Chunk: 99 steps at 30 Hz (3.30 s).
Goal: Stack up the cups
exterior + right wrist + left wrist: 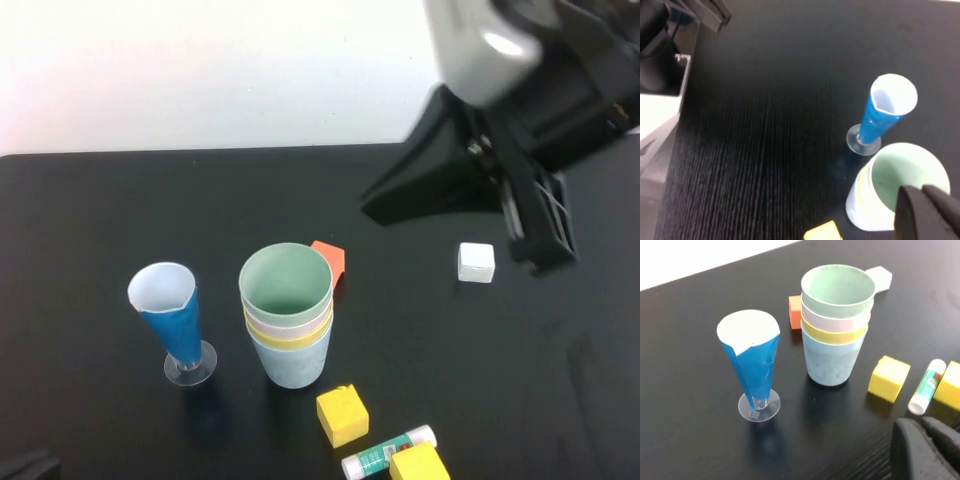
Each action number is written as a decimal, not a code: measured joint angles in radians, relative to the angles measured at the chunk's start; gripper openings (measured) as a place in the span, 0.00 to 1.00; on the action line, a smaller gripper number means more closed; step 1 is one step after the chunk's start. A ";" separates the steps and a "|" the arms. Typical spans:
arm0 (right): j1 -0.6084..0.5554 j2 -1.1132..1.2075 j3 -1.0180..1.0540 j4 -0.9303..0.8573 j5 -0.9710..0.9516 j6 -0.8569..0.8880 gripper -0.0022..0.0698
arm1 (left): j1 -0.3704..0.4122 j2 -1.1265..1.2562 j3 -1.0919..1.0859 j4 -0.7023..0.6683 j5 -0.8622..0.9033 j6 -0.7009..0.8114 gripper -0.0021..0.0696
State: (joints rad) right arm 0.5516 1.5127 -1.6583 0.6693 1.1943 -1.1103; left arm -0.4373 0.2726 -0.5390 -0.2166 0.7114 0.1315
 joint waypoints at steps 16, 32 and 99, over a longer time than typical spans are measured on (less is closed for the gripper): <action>0.000 -0.616 0.811 0.051 -0.716 -0.101 0.03 | 0.000 0.000 0.000 0.512 0.042 -0.517 0.03; 0.000 -0.789 1.159 0.189 -1.081 -0.115 0.03 | 0.000 0.000 0.000 0.515 0.264 -0.558 0.03; -0.470 -1.525 1.686 -0.824 -0.879 1.061 0.03 | 0.000 0.000 0.000 0.515 0.267 -0.566 0.03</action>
State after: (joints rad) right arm 0.0821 -0.0124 0.0276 -0.1545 0.3154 -0.0488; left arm -0.4373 0.2726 -0.5390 0.2981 0.9788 -0.4344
